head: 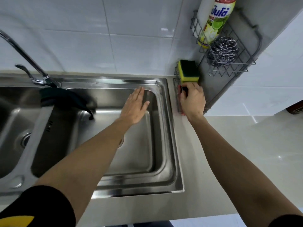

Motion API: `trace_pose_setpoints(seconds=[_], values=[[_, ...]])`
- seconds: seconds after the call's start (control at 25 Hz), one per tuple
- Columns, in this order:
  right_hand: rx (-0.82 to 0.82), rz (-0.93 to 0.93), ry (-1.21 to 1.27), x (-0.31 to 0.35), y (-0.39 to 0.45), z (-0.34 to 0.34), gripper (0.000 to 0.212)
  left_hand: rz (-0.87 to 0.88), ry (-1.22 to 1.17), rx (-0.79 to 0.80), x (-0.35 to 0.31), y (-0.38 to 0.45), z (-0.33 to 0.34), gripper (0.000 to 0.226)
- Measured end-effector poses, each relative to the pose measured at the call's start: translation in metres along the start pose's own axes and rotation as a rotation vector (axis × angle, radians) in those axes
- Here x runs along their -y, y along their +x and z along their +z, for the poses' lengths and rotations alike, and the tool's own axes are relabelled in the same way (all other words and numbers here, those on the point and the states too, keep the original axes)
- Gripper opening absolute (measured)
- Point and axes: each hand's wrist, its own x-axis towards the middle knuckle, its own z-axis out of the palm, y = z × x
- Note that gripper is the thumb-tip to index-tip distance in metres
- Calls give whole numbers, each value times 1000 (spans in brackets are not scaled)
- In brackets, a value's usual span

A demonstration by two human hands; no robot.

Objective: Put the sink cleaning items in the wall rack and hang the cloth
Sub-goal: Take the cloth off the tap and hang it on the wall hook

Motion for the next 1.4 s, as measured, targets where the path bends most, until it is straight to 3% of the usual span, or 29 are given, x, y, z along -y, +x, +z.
trace_pose_setpoints(seconds=[0.2,0.36,0.6,0.8,1.04,1.4], values=[[119,-134,110,70,-24,51,23,-158,116,-109,122,-57,-44,63],[280,-210,167,145,-50,108,24,-313,247,-96,212,-116,-75,65],[477,-285,225,246,-74,185,29,-436,251,-57,292,-166,-82,65],[601,-310,183,307,-70,237,48,-476,90,-93,303,-173,-67,66],[732,-337,93,350,-53,287,80,-468,77,-142,306,-175,-61,63],[637,-244,127,358,-48,302,61,-454,69,-175,311,-175,-54,62]])
